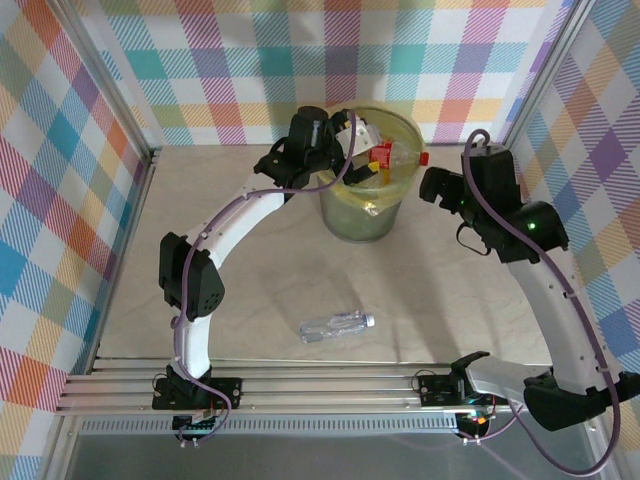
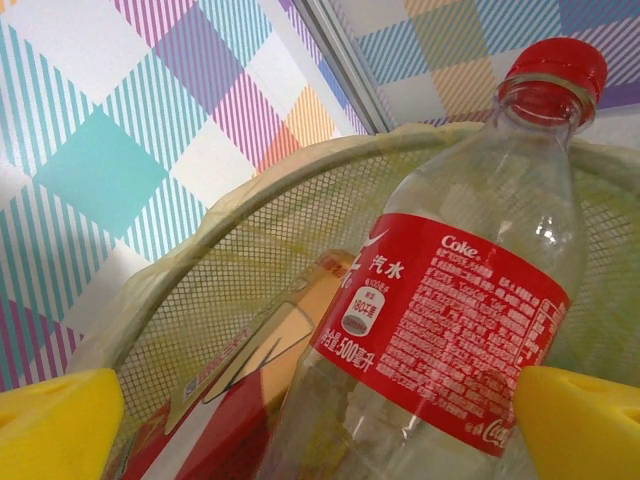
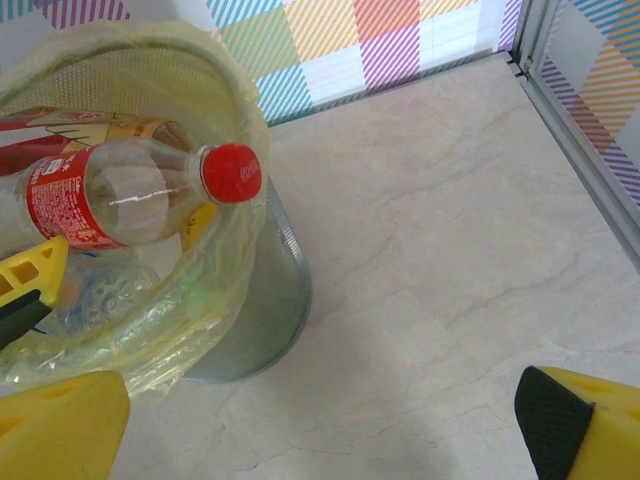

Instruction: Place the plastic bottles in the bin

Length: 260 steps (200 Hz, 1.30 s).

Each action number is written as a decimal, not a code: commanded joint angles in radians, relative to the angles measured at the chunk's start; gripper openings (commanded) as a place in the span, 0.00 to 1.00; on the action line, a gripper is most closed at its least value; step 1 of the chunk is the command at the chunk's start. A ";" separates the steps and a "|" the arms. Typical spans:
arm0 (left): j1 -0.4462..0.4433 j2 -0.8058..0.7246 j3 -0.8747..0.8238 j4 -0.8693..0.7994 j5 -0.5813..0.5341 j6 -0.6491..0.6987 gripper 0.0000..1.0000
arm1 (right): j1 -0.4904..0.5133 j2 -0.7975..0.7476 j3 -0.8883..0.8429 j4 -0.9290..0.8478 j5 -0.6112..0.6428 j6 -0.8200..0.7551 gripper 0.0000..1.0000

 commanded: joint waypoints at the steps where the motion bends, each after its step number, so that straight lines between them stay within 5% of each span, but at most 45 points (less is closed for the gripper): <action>1: 0.010 -0.051 0.022 -0.055 0.050 -0.008 1.00 | -0.002 0.030 0.041 0.002 0.013 -0.032 1.00; 39: 0.013 -0.102 0.009 -0.022 0.063 -0.077 1.00 | -0.002 0.081 0.056 0.028 0.002 -0.055 1.00; 71: 0.015 -0.183 -0.043 0.038 0.032 -0.148 1.00 | -0.004 0.113 0.049 0.095 -0.061 -0.059 0.83; 159: 0.024 -0.368 -0.163 -0.001 -0.453 -0.468 1.00 | -0.080 0.251 0.100 0.218 -0.168 -0.063 0.64; 260: 0.044 -0.340 -0.244 -0.064 -0.658 -0.743 0.99 | -0.134 0.397 0.181 0.282 -0.350 -0.040 0.57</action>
